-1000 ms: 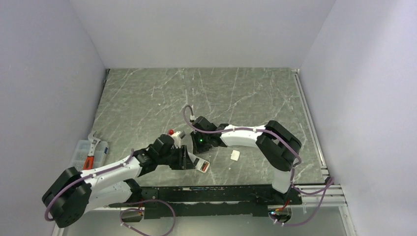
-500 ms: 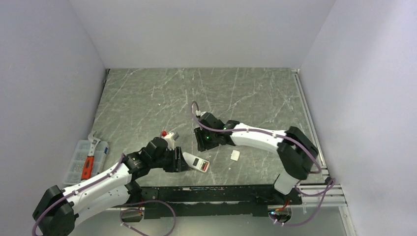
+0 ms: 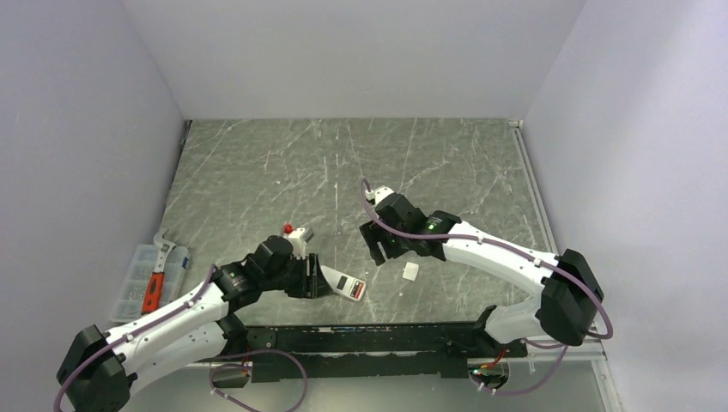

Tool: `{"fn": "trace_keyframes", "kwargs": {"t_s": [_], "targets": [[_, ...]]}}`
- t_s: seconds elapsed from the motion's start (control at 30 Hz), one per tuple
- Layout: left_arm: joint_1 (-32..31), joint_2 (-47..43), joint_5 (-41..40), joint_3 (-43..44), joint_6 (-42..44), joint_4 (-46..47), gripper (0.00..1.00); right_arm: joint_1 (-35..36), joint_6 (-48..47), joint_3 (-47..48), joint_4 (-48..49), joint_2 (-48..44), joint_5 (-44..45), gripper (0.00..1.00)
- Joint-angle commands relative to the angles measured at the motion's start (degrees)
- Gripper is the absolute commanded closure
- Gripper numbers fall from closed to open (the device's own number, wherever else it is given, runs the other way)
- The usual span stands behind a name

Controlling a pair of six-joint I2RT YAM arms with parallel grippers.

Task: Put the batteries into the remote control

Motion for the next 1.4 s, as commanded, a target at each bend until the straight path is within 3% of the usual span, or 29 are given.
{"fn": "trace_keyframes", "kwargs": {"t_s": [0.0,0.27,0.5,0.8,1.07,1.37], "targets": [[-0.14,0.10,0.24,2.82,2.49,0.14,0.43,-1.13,-10.22,0.82,-3.95,-0.80,1.43,0.23],[-0.14,-0.59,1.25,2.87,3.87,0.21,0.42,-3.50,-24.46,1.73,-7.32,-1.40,1.75,0.19],[-0.18,-0.82,3.25,2.76,4.58,1.13,0.41,-3.50,-33.73,-1.98,-9.73,-2.99,-3.52,0.19],[-0.20,0.84,5.60,2.76,5.60,2.62,0.40,-3.96,-36.17,-1.30,-12.22,-0.05,-5.67,0.20],[-0.15,1.55,6.25,3.16,5.83,2.70,0.40,-5.12,-36.06,-0.16,-13.91,9.59,-2.84,0.21],[-0.20,2.84,6.41,3.65,6.43,2.95,0.40,-6.58,-37.12,-0.89,-12.44,9.91,-5.88,0.21]]}}
